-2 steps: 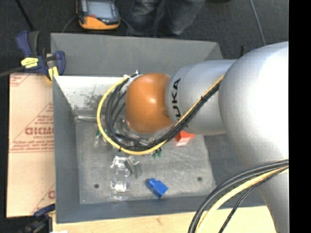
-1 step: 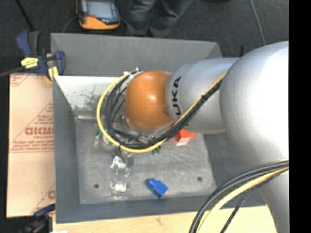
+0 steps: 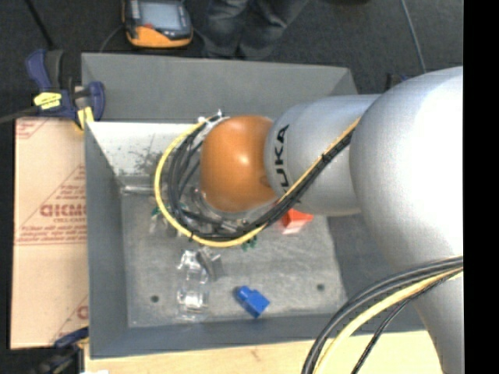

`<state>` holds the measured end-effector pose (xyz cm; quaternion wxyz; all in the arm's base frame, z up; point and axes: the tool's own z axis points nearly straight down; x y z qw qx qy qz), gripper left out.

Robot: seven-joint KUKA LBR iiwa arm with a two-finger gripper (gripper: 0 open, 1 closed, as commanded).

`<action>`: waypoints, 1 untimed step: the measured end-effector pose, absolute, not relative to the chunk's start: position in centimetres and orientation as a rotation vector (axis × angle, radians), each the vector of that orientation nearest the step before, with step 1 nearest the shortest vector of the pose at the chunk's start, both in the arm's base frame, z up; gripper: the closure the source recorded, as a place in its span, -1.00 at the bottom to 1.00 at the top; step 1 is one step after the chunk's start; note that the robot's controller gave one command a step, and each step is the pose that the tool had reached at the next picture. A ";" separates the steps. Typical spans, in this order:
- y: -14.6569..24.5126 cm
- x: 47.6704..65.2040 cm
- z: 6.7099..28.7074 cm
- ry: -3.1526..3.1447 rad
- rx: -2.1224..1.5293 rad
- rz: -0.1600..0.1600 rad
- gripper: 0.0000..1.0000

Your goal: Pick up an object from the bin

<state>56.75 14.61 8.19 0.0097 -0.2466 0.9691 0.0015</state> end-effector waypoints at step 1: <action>13.6 55.6 7.6 2.774 -1.457 -0.005 -1.00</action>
Offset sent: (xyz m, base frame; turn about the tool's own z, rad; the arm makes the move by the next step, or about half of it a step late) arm -0.0157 -0.0099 -0.0119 -0.4714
